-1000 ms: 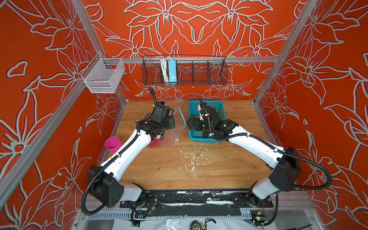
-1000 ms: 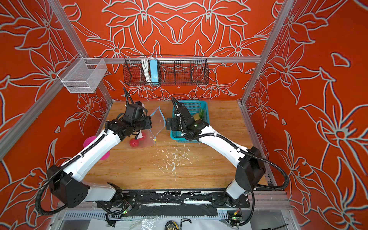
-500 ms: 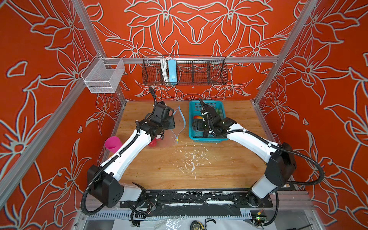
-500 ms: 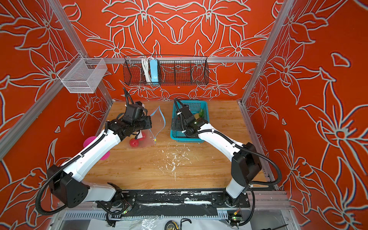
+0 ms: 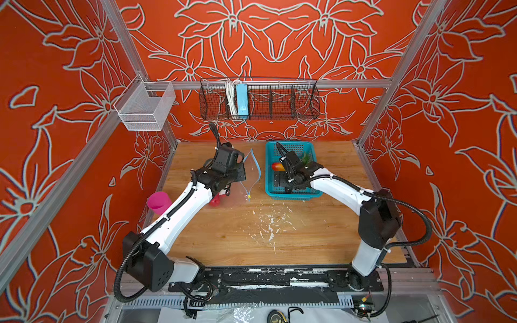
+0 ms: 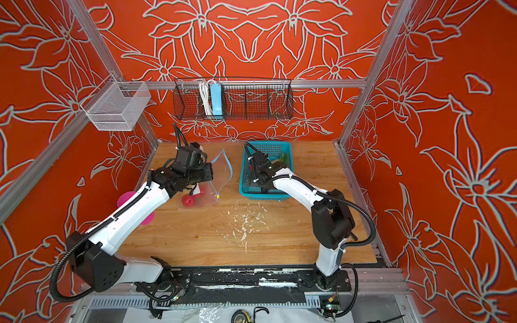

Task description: Place the food in the zip-top bag and seal the zipper

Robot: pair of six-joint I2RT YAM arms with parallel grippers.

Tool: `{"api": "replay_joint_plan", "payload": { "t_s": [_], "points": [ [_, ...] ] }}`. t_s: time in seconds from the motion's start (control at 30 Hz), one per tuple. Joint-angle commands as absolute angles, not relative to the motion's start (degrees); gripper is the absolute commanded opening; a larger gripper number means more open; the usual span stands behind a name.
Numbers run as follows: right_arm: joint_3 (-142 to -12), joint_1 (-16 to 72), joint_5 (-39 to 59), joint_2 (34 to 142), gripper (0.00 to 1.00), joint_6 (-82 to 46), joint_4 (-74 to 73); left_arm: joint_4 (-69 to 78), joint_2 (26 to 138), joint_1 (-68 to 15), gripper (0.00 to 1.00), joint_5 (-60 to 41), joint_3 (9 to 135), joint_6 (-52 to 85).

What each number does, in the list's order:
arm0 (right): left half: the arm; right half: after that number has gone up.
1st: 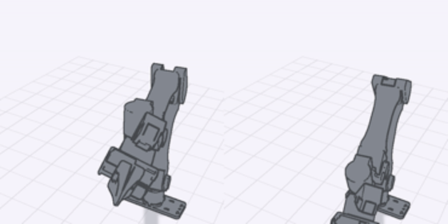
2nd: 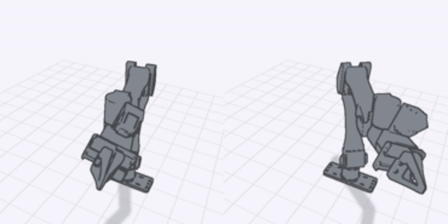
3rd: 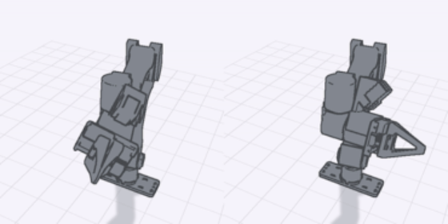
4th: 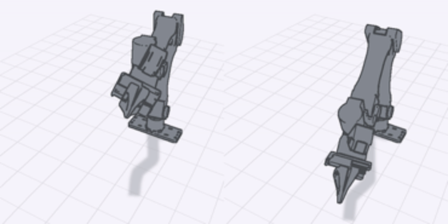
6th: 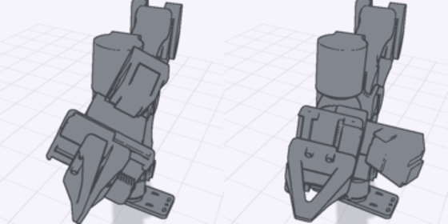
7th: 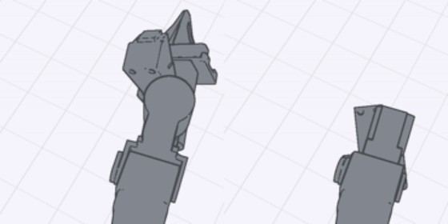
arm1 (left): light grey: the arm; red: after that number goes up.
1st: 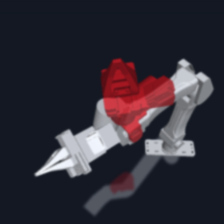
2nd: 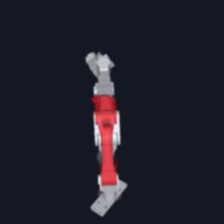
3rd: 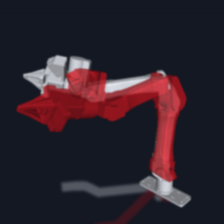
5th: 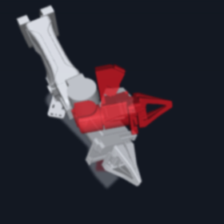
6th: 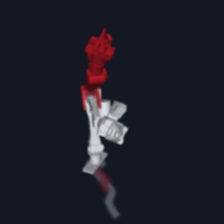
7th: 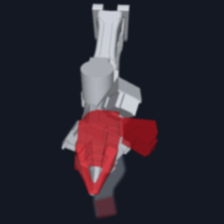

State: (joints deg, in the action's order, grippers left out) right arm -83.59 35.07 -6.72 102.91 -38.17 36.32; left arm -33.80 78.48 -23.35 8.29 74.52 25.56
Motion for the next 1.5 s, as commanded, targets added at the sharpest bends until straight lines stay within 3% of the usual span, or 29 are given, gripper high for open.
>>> {"api": "replay_joint_plan", "payload": {
  "t_s": [0.0, 0.57, 1.47],
  "points": [
    [-84.84, 34.54, -8.22, 104.0, 0.98, -40.12, 40.14, -33.75, 77.86, -23.65, 0.0, 8.8, 74.71, 25.69],
    [-84.73, 31.41, -4.92, 108.38, 0.94, -40.78, 39.25, -33.84, 77.56, -23.64, 0.0, 8.96, 74.88, 25.45],
    [-86.75, 28.76, -0.12, 115.39, 0.7, -41.83, 35.11, -33.76, 76.86, -23.65, 0.0, 9.14, 74.88, 25.32]
  ]
}}
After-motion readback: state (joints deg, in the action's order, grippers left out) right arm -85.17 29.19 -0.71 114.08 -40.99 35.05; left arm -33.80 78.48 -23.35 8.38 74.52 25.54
